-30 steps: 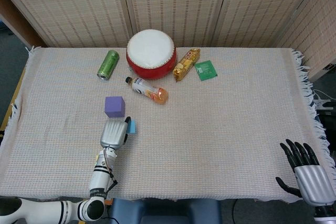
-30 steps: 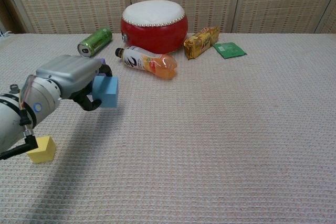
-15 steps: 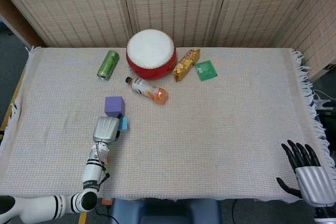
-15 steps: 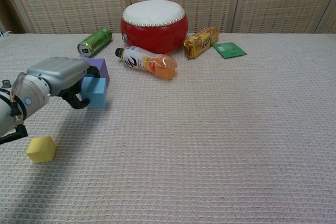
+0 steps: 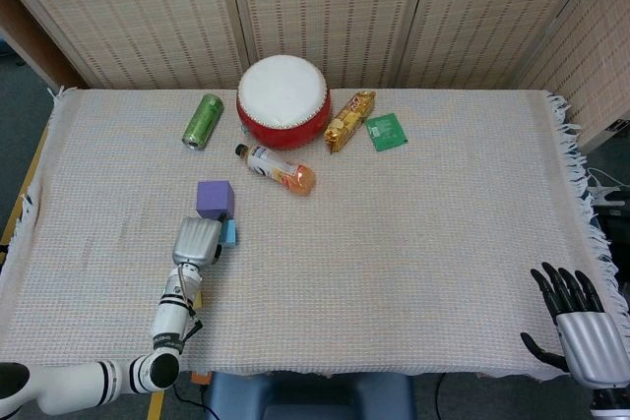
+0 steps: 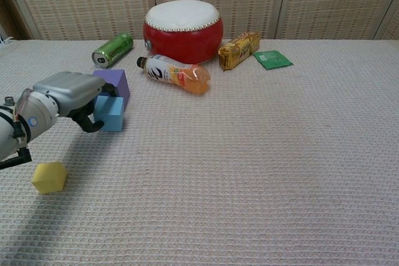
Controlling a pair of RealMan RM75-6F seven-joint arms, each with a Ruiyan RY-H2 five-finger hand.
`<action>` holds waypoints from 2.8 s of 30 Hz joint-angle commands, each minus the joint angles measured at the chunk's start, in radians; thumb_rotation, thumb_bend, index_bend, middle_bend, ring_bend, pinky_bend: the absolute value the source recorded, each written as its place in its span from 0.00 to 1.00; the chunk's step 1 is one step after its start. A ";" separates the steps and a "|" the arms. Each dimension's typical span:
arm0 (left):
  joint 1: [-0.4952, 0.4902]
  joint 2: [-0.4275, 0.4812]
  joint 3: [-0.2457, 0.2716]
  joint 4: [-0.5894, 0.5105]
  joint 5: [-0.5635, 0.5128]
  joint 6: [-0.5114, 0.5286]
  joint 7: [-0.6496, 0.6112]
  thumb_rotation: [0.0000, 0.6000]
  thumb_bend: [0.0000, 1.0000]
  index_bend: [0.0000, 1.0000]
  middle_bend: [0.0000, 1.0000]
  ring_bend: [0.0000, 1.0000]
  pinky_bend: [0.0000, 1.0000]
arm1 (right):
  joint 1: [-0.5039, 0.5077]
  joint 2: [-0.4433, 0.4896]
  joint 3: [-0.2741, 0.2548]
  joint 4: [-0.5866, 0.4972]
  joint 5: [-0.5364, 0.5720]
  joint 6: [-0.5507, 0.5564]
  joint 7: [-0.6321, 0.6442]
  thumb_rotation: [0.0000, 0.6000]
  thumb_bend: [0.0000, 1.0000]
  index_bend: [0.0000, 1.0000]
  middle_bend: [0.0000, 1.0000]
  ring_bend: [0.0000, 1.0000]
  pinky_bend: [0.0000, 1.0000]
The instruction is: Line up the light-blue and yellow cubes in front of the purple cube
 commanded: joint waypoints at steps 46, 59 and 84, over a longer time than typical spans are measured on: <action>0.071 0.081 0.173 -0.229 0.197 0.111 -0.024 1.00 0.39 0.31 1.00 1.00 1.00 | -0.007 0.012 -0.016 -0.017 -0.017 -0.004 -0.014 0.78 0.03 0.00 0.00 0.00 0.00; 0.088 0.087 0.164 -0.211 0.109 0.099 0.055 1.00 0.39 0.30 1.00 1.00 1.00 | -0.009 0.016 -0.019 -0.019 -0.028 0.002 -0.007 0.78 0.03 0.00 0.00 0.00 0.00; 0.040 0.096 0.127 -0.206 -0.032 0.026 0.069 1.00 0.39 0.19 1.00 1.00 1.00 | -0.005 0.016 -0.014 -0.023 -0.011 -0.010 -0.016 0.78 0.03 0.00 0.00 0.00 0.00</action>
